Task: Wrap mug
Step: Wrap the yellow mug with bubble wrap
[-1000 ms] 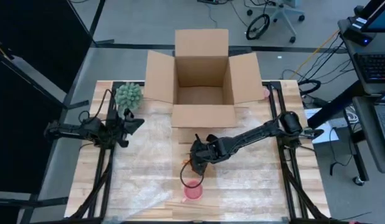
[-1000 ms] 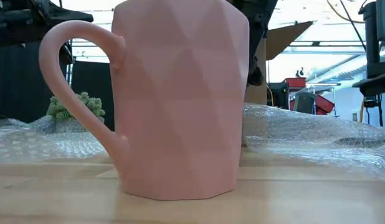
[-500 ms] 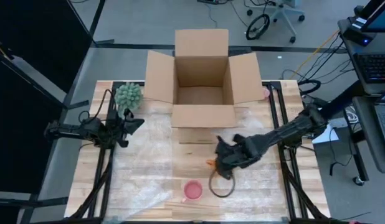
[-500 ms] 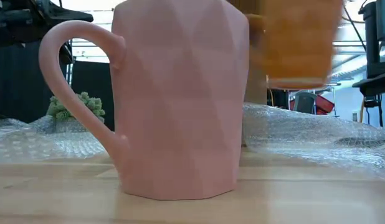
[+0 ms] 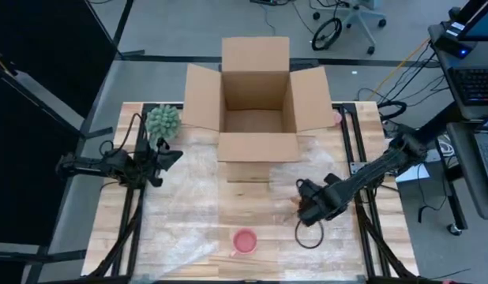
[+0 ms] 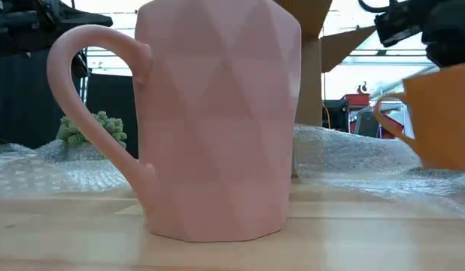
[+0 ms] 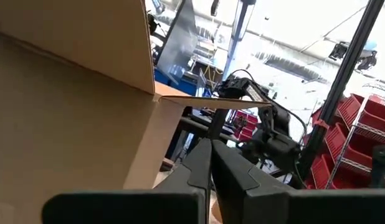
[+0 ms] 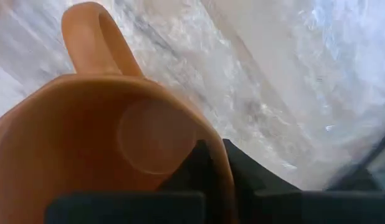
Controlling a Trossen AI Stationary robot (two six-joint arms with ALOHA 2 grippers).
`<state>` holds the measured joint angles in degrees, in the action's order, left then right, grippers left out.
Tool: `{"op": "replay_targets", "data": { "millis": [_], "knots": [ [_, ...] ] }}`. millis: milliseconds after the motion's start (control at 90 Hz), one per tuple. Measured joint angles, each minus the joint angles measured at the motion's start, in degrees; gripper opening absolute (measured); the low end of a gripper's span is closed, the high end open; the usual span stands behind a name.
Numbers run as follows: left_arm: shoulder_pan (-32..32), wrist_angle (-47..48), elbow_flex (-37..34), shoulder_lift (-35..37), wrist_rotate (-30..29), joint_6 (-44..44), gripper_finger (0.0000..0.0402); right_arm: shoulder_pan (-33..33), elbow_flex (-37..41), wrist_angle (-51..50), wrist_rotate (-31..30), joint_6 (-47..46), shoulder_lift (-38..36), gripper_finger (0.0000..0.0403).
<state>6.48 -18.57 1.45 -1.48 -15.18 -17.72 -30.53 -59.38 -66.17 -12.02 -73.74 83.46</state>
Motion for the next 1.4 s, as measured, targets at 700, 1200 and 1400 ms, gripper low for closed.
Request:
{"op": "replay_targets", "data": {
  "millis": [700,1200,1400],
  "knots": [
    [0.0,0.0,0.0,0.0,0.0,0.0,0.0,0.9,12.0,9.5,4.8,-3.9,-9.4,0.0151],
    [0.0,0.0,0.0,0.0,0.0,0.1,0.0,-13.7,-2.5,19.2,-5.0,-1.3,-12.2,0.0212],
    [0.0,0.0,0.0,0.0,0.0,0.1,0.0,-17.3,-5.5,30.7,-5.9,4.0,-4.3,0.0212]
  ]
}}
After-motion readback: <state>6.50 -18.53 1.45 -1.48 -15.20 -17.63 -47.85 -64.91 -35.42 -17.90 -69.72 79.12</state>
